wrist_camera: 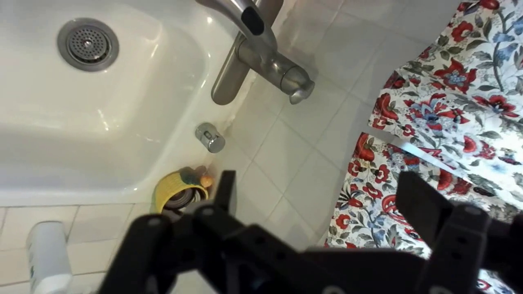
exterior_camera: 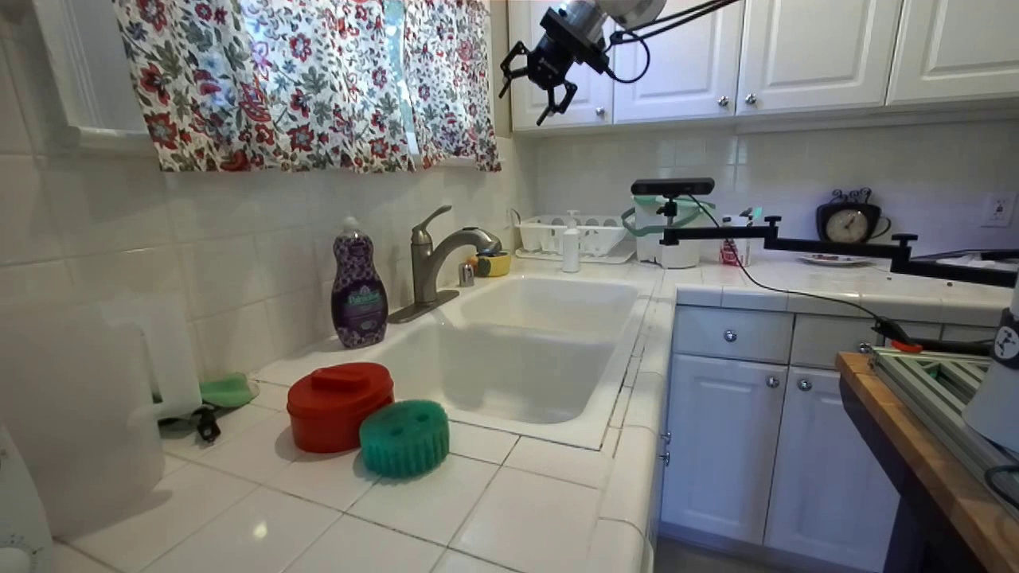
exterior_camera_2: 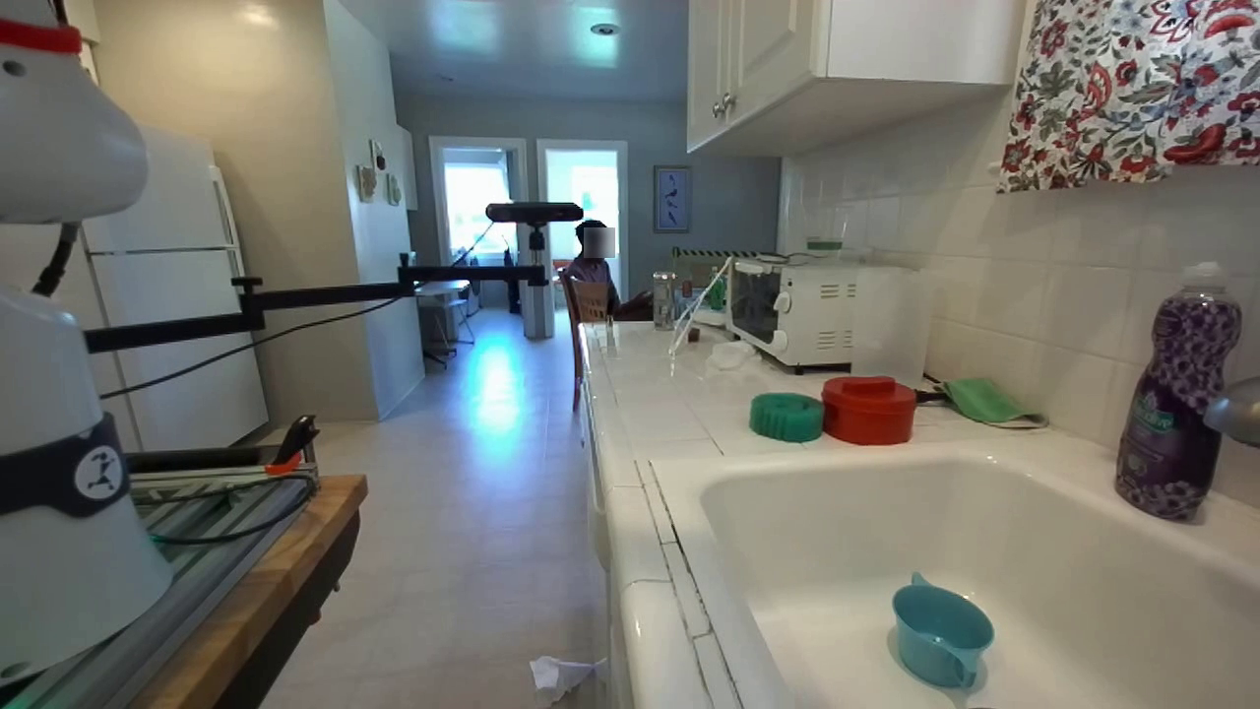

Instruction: Open the tap

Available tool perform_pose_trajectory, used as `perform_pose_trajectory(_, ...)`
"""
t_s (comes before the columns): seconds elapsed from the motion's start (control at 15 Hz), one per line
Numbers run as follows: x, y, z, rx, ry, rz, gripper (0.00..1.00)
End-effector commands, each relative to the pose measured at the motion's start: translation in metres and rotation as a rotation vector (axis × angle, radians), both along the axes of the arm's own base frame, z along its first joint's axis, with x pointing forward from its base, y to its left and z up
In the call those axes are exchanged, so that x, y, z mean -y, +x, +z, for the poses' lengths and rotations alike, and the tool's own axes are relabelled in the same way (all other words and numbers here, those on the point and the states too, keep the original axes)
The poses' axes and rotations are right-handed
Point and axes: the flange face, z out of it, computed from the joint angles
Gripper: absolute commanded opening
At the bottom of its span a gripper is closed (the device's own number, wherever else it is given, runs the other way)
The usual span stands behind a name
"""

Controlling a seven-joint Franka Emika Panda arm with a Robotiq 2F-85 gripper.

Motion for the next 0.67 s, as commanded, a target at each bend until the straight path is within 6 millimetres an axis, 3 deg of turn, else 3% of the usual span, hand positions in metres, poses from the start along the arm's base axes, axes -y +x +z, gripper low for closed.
perform_pose_trajectory(0.0, 0.003, 0.005, 0.002, -0.008, 0.011, -0.005, 1.0)
perform_pose_trajectory(0.27, 0.004, 0.009, 0.005, -0.015, 0.021, -0.008, 1.0)
perform_pose_trajectory(0.6, 0.01, 0.022, -0.036, -0.055, 0.053, -0.003, 1.0)
